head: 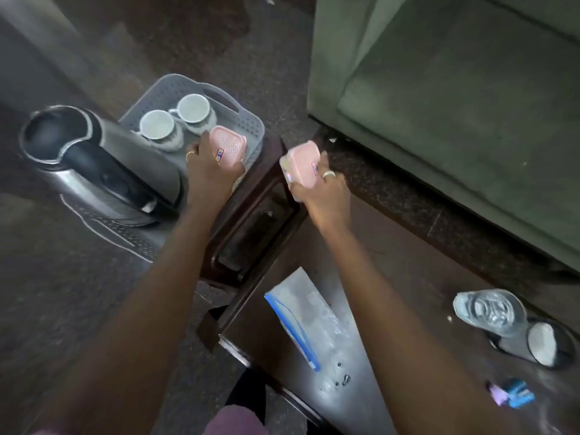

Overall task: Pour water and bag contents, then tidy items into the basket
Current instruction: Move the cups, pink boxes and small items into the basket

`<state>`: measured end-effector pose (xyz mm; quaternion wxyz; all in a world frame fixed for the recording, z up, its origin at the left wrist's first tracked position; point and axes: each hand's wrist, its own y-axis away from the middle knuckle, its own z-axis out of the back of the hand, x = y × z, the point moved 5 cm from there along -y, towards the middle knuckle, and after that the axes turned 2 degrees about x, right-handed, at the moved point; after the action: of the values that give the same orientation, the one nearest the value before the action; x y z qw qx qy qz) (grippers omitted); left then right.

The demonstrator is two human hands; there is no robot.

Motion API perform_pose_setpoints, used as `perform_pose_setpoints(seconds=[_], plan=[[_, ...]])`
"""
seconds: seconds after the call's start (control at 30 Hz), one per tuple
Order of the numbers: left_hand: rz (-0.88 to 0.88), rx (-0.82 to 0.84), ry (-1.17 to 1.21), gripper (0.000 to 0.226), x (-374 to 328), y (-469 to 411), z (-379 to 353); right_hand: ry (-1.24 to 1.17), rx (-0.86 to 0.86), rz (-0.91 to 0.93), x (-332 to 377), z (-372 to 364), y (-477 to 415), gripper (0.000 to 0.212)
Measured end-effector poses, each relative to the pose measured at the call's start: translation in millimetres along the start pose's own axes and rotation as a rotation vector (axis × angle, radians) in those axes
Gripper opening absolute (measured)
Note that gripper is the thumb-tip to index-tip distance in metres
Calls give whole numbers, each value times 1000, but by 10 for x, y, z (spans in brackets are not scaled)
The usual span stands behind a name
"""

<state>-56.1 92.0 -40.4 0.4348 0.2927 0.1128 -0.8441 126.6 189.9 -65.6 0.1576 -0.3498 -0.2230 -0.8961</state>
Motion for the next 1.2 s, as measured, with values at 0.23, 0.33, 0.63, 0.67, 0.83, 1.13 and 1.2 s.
perform_pose_setpoints(seconds=[0.23,0.33,0.63,0.67,0.83,1.13,1.2], plan=[[192,139,-35,61,406,-549,-145,-29,64,99,1067,-442,-537,80],[217,158,-57,55,541,-730,-249,86,88,144,1239,-693,-742,70],[288,1,-239,49,747,-985,-320,542,-38,258,1244,-1104,-1025,54],[270,-13,-248,48,751,-964,-331,581,-40,274,1221,-1146,-1019,51],[212,9,-213,49,789,-882,-351,701,-30,301,1127,-1240,-1043,30],[37,-44,-9,50,313,-331,-355,396,-172,379,925,-943,-663,26],[-107,-37,8,44,77,-161,-413,360,-234,331,686,-793,-473,24]])
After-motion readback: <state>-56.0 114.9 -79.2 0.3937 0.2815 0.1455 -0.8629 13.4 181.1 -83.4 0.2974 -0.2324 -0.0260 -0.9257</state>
